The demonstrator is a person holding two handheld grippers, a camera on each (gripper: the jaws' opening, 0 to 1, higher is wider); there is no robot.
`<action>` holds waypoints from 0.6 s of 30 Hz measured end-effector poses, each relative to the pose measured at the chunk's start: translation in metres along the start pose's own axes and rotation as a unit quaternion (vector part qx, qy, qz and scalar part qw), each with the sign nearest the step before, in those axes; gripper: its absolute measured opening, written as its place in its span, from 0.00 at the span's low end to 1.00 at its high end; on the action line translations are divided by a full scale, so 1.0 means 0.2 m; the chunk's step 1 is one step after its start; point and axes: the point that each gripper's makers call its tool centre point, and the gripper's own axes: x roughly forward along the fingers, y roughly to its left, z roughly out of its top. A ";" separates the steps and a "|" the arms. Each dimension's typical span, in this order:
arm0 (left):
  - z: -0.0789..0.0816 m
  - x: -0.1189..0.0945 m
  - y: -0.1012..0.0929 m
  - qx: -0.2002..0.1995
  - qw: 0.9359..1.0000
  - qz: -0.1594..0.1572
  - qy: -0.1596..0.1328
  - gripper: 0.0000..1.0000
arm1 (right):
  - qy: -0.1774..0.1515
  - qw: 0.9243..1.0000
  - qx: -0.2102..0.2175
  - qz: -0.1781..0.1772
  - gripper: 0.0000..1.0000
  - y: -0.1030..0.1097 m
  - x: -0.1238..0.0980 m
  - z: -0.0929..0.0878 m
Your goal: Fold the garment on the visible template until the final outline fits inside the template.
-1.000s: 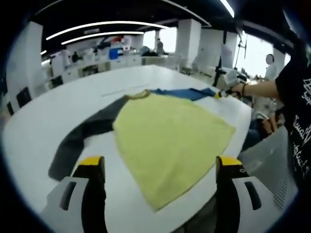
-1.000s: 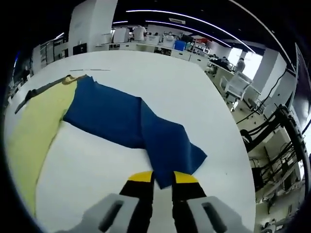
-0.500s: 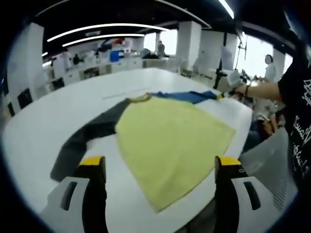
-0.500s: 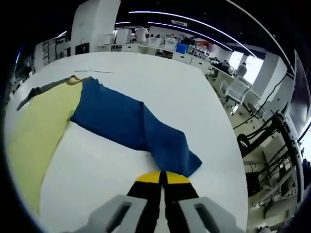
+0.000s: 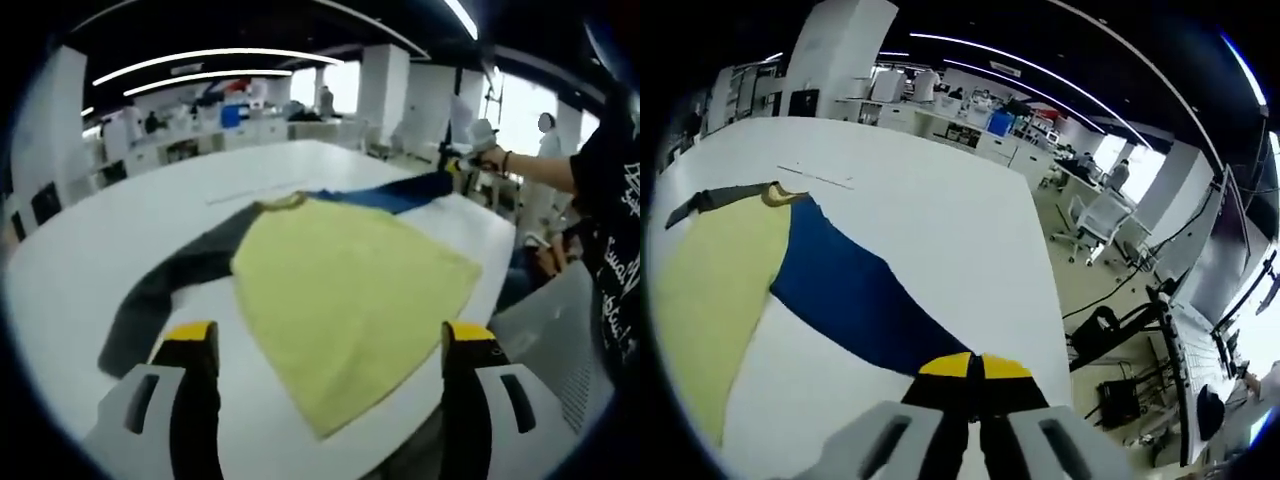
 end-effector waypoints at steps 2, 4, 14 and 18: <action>0.00 0.00 0.00 0.000 1.000 -0.001 0.000 0.88 | 0.014 1.000 0.002 -0.001 0.00 -0.03 0.04 -0.01; 0.00 0.00 0.01 0.000 1.000 0.000 0.002 0.88 | 0.018 1.000 0.002 -0.002 0.00 -0.05 0.08 -0.02; -0.01 0.01 0.01 0.002 1.000 0.003 0.007 0.90 | 0.067 0.998 0.003 -0.012 0.00 -0.12 0.28 -0.13; -0.02 0.02 0.02 0.001 1.000 0.006 0.014 0.90 | 0.070 0.997 0.022 -0.011 0.00 -0.15 0.37 -0.15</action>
